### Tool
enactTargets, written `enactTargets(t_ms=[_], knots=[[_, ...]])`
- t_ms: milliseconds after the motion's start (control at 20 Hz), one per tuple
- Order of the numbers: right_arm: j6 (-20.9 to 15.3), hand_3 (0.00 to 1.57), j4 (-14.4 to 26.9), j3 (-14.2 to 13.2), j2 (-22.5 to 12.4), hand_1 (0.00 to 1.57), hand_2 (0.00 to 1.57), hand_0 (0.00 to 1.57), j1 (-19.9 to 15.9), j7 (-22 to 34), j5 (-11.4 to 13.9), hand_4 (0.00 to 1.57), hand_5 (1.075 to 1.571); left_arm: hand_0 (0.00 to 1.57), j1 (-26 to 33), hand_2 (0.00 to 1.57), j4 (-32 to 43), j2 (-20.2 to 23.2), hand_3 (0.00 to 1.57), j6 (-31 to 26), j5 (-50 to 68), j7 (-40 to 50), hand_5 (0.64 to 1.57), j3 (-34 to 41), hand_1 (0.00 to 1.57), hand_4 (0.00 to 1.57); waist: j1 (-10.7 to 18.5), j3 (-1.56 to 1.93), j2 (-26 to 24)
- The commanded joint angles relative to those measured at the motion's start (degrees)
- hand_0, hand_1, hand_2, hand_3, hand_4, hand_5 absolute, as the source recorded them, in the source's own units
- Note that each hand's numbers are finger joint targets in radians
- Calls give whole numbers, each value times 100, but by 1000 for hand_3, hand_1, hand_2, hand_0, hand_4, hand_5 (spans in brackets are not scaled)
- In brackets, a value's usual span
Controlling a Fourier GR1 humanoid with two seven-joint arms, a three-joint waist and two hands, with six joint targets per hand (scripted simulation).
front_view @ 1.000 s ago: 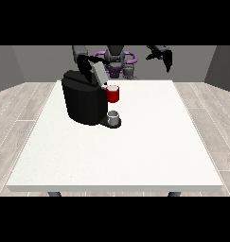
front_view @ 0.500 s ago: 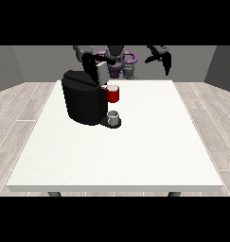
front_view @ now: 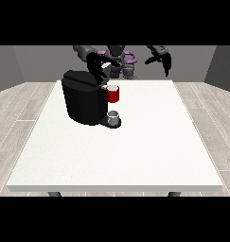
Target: Insert the coffee pod into the coffee machine and close the lid
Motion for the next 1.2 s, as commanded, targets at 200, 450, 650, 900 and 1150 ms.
enactTargets(t_ms=[200, 450, 650, 900, 1150], knots=[[106, 0, -387, 352, 87, 0, 0, 0, -787, -157, 265, 274, 1571, 0, -268, 0, 53, 46, 0, -166, 39, -198, 1571, -72, 0, 386, 705, -107, 278], [215, 0, -656, 232, -51, 0, 0, 0, -870, 217, 204, 102, 1571, 0, -500, 0, -8, 2, 0, -211, -10, -98, 1571, -216, 0, 398, 968, -98, 369], [178, 0, -1018, 243, -249, 0, 0, 0, -944, 551, 373, 53, 1571, 0, -681, 0, 29, -29, 0, -249, 39, -165, 1571, -222, 0, 424, 1280, -98, 538], [186, 0, -1213, 90, -440, 0, 0, 0, -1122, 795, 448, 0, 1571, 0, -901, 0, 88, -7, 0, -393, 38, -130, 1571, -320, 0, 368, 1695, -99, 842], [272, 0, -1336, -127, -627, 0, 0, 0, -1099, 807, 449, 0, 1571, 0, -1161, 0, 70, -92, 0, -503, 184, -140, 1571, -345, 0, 377, 1942, -90, 1113]])
